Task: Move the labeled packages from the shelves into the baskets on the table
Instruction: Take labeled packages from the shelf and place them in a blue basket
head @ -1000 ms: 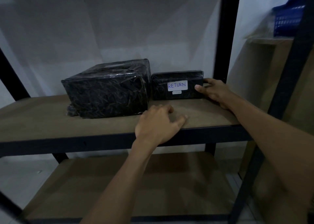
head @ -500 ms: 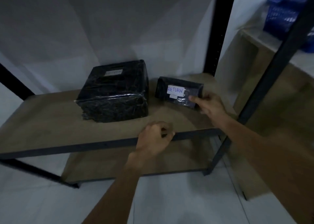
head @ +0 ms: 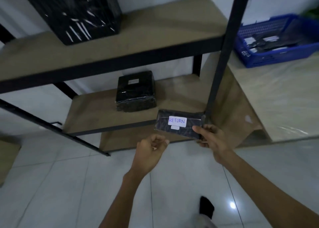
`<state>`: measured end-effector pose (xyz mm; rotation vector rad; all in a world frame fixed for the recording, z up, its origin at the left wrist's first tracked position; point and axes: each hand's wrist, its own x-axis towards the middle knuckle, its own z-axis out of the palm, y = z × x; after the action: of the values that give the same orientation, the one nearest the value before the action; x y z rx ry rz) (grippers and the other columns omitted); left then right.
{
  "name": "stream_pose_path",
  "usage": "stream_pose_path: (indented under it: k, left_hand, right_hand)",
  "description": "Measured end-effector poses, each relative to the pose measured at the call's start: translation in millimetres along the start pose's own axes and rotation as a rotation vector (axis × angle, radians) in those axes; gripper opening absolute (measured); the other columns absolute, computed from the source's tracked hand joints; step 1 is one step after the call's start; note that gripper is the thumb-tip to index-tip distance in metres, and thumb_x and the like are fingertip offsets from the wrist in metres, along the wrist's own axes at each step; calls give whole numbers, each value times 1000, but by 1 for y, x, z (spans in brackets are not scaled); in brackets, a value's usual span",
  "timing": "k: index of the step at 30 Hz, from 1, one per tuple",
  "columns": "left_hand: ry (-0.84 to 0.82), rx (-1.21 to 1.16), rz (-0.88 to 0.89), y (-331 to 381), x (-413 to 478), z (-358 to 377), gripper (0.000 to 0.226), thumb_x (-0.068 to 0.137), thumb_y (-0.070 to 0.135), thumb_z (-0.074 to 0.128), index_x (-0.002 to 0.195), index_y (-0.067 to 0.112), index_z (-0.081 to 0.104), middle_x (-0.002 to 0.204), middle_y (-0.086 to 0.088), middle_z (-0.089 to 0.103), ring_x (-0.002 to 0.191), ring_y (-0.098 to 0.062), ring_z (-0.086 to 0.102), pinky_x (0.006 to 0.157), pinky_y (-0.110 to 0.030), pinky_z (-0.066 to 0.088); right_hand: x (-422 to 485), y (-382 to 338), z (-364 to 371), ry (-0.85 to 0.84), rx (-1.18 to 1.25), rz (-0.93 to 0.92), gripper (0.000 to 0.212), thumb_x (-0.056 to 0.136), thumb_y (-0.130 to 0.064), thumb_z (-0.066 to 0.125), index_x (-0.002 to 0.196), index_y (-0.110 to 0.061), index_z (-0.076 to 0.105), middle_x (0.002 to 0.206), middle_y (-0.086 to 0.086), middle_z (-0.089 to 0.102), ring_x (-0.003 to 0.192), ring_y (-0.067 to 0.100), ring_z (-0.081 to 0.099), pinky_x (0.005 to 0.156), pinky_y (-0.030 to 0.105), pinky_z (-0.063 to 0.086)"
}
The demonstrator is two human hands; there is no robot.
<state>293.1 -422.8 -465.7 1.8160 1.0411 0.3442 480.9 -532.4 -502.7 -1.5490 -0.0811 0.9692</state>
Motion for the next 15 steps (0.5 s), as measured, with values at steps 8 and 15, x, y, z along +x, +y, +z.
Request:
stream_pose_path:
  k: [8,15]
  left_hand:
    - [213,-143,-33,22,-121,0,35,78,40,75,101,22,57,97,6,62,87,-9,58,73,-19,47]
    - [117,-143,37,61,-176,40,33,82,36,71,108,24,56,101,16,62,89,-2,59,67,-5,45]
  right_hand:
    - [-153,2,-55,14,10,-38,59,59,-43,78,105,-8,64,94,8,72,82,25,67,63,31,48]
    - [-228,7,-111,67,50,-74,29,74,-27,77,94,-10,66,82,4,72,68,16,64,62,31,46]
